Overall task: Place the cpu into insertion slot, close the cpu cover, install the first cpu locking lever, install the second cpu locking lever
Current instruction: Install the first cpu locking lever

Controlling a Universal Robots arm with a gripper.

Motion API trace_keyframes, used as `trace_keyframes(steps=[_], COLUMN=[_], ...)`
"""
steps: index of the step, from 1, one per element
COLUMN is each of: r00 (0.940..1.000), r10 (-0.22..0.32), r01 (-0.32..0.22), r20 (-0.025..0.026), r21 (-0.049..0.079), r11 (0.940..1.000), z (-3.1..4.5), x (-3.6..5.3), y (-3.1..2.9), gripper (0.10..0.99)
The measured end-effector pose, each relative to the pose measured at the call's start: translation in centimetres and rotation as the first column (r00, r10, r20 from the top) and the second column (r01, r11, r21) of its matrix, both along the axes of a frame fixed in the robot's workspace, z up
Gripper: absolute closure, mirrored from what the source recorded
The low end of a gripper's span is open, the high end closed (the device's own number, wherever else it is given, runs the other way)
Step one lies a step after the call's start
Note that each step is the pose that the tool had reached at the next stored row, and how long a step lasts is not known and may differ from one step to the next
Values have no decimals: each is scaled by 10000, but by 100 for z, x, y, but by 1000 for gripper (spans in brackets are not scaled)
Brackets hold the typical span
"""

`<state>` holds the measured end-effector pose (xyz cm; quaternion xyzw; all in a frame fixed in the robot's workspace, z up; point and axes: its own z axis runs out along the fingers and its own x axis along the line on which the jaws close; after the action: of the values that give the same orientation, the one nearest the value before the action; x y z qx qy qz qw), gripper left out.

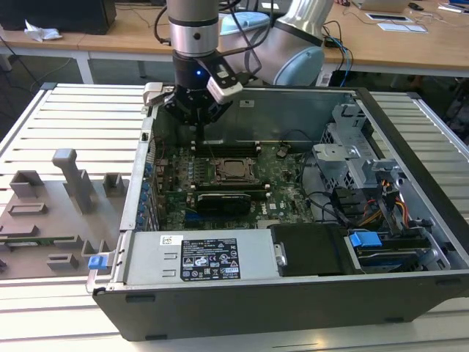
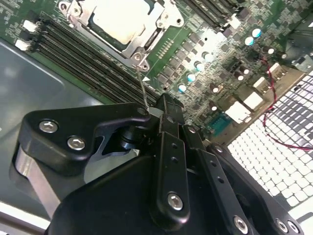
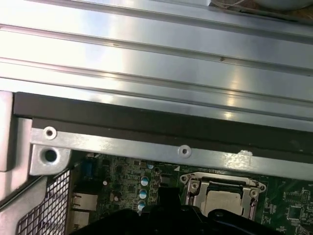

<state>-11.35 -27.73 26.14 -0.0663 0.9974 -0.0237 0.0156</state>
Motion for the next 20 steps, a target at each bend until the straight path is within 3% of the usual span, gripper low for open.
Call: trace_keyframes(steps=[4, 17, 20], r00=[10000, 10000, 9998], r10=[0, 0, -203], r01=[0, 0, 203], r20=[-10, -70, -79], r21=[0, 1, 2], r11=[10000, 10000, 9998], z=[-13, -41, -53], x=[69, 495, 521], y=[23, 29, 30], gripper=[980, 980, 980])
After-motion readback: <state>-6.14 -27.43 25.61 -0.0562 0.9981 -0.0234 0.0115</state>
